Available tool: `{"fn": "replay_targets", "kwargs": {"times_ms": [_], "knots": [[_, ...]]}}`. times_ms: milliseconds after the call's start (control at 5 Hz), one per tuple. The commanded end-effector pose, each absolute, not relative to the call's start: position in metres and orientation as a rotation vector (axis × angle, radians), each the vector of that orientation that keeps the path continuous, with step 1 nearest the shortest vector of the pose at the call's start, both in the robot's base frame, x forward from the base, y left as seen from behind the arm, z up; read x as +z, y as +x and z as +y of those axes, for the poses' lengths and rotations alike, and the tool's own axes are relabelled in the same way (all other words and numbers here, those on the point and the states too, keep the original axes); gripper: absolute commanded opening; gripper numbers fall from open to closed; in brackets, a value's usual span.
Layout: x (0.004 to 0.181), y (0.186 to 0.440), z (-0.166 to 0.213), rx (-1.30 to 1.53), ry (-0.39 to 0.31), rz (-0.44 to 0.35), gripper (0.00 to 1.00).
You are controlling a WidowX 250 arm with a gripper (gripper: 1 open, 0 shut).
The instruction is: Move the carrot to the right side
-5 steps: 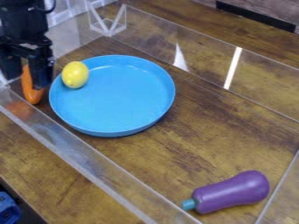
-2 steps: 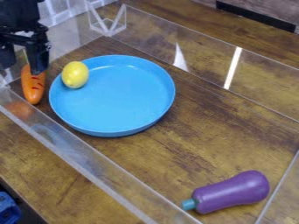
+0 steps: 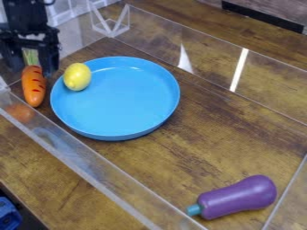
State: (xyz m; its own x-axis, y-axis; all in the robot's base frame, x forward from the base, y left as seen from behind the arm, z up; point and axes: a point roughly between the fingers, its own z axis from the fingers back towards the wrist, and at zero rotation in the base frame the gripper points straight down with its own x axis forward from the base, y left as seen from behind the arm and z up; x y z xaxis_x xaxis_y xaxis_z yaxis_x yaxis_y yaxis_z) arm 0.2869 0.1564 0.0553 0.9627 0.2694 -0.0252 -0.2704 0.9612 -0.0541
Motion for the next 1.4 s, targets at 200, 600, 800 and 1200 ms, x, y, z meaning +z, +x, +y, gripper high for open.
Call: {"fn": "replay_targets", "kwargs": {"times_ms": [200, 600, 800, 1200], "knots": [[0.053, 0.290, 0.193, 0.322, -0.062, -0.070, 1.00], [0.052, 0.294, 0.204, 0.347, -0.081, -0.084, 1.00], [0.060, 0.297, 0.203, 0.387, -0.087, -0.090, 1.00], [0.057, 0.302, 0.200, 0.389, -0.098, -0.098, 1.00]]}}
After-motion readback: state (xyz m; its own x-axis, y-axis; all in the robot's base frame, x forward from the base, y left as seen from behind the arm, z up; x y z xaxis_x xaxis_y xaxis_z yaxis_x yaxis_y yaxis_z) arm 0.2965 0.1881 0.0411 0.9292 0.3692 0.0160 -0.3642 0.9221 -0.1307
